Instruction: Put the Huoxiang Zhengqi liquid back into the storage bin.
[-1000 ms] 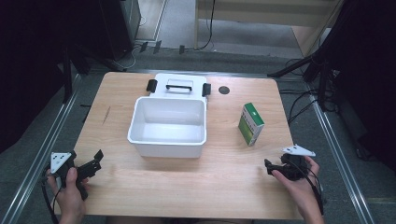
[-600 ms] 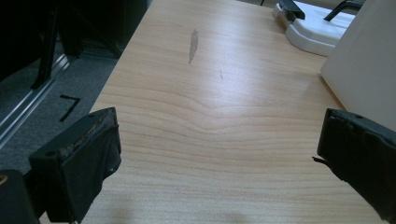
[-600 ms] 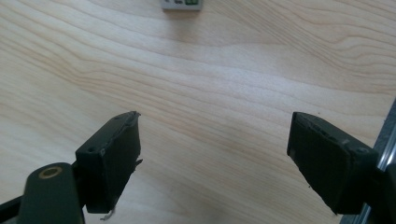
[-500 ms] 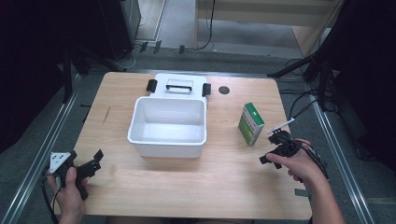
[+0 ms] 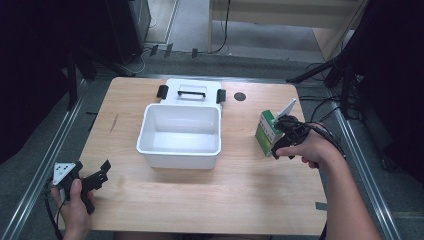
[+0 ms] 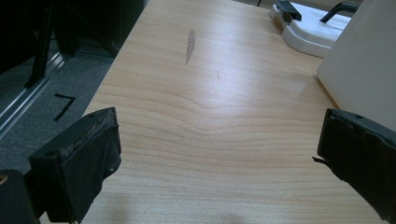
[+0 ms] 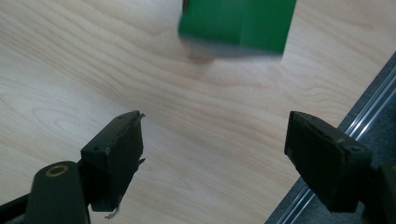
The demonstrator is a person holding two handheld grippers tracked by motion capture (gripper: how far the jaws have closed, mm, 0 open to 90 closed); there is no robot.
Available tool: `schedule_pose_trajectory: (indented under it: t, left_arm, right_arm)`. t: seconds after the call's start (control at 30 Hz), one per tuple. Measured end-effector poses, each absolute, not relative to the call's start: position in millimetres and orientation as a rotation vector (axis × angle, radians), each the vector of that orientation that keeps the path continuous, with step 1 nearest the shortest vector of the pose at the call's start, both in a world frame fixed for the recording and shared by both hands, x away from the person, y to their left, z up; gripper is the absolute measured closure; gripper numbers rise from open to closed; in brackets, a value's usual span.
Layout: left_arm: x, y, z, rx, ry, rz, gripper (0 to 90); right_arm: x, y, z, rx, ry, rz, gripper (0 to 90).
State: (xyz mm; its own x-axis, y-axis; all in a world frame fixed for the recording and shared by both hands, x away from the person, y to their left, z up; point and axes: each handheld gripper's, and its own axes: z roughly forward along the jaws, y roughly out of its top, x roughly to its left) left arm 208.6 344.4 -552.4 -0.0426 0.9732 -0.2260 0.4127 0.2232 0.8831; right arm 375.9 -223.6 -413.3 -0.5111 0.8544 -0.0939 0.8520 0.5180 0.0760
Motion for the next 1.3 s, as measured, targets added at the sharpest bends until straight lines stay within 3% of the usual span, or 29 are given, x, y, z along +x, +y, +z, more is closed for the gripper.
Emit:
schedule_pose_trajectory:
  t: [0.5,0.87,1.3]
  left_arm:
    - [209.3,345.2,-552.5,1.332,1.609,0.783,0.0]
    - [209.6,345.3,-552.6,1.334,1.606,0.779,0.1]
    - [209.8,346.1,-552.6,1.335,1.603,0.77,0.0]
  right_arm:
    - [407.6,-195.9,-397.7,1.478,2.598,-0.011,25.2]
    - [435.2,-185.8,-391.0,1.576,2.64,0.092,47.6]
    - [447.3,-184.3,-399.1,1.591,2.608,0.066,63.0]
